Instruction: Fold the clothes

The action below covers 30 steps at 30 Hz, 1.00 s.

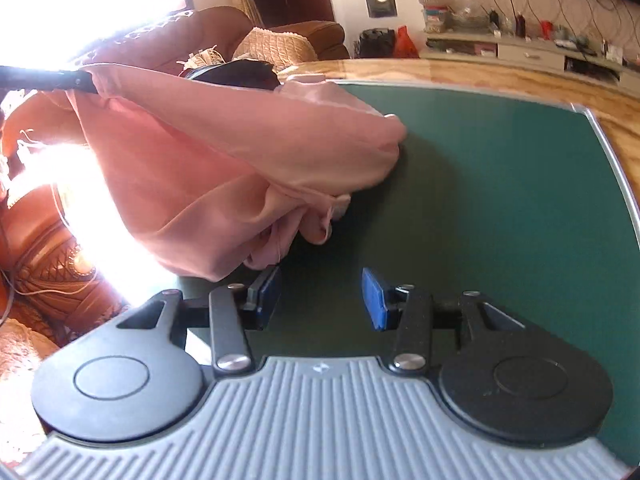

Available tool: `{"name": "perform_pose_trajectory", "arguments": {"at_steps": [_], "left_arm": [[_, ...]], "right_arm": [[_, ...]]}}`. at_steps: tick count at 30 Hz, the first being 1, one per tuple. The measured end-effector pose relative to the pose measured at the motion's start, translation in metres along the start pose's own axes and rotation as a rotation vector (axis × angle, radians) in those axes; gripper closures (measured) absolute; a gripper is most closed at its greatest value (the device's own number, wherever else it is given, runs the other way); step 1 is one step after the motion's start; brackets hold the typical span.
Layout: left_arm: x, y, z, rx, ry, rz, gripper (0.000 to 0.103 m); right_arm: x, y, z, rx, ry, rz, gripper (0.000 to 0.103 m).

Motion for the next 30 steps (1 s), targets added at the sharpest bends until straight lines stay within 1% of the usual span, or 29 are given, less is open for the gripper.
{"name": "perform_pose_trajectory", "arguments": {"at_steps": [2,4,8,10,12,15,17,20,22,25,28,29,30], "left_arm": [[-0.005,0.017,-0.002,-0.043,-0.012,0.024,0.097],[-0.008,0.034,-0.007,-0.089,-0.021,0.054,0.097],[-0.016,0.082,-0.016,-0.209,-0.036,0.096,0.097],[-0.020,0.101,-0.021,-0.234,-0.039,0.111,0.097],[-0.022,0.111,-0.024,-0.240,-0.041,0.117,0.097],[-0.024,0.121,-0.030,-0.258,-0.046,0.118,0.097],[-0.023,0.124,-0.033,-0.269,-0.046,0.121,0.097],[-0.021,0.128,-0.041,-0.283,-0.039,0.121,0.097],[-0.018,0.131,-0.044,-0.281,-0.032,0.126,0.097],[-0.017,0.133,-0.047,-0.275,-0.022,0.124,0.097],[-0.014,0.134,-0.047,-0.261,-0.013,0.127,0.097],[-0.013,0.134,-0.048,-0.261,-0.011,0.128,0.097],[-0.011,0.135,-0.048,-0.261,-0.009,0.128,0.097]], "right_arm": [[0.013,0.017,0.014,-0.051,-0.030,-0.026,0.051],[0.026,0.028,0.023,-0.099,-0.044,-0.022,0.051],[0.052,0.038,0.025,-0.203,-0.011,-0.042,0.051],[0.061,0.044,0.026,-0.277,-0.015,-0.054,0.051],[0.066,0.056,0.028,-0.400,-0.039,-0.046,0.051],[0.072,0.081,0.033,-0.656,-0.107,-0.040,0.051],[0.079,0.096,0.038,-0.799,-0.133,-0.003,0.051],[0.092,0.112,0.043,-0.956,-0.153,0.062,0.051],[0.104,0.118,0.046,-1.034,-0.169,0.074,0.051],[0.116,0.121,0.049,-1.112,-0.139,0.124,0.051],[0.131,0.124,0.050,-1.170,-0.073,0.198,0.051],[0.135,0.125,0.050,-1.173,-0.054,0.217,0.053],[0.138,0.126,0.050,-1.176,-0.035,0.237,0.077]]}}
Point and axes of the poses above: each gripper's, at about its wrist camera, not at the fingertips, and x roughly the way its jaws point, y to its left, z to its top, the point moved 4 cm from there along x, roughly the way its jaws point, and after that the axes turned 12 degrees about -z, right-handed, at the moved point
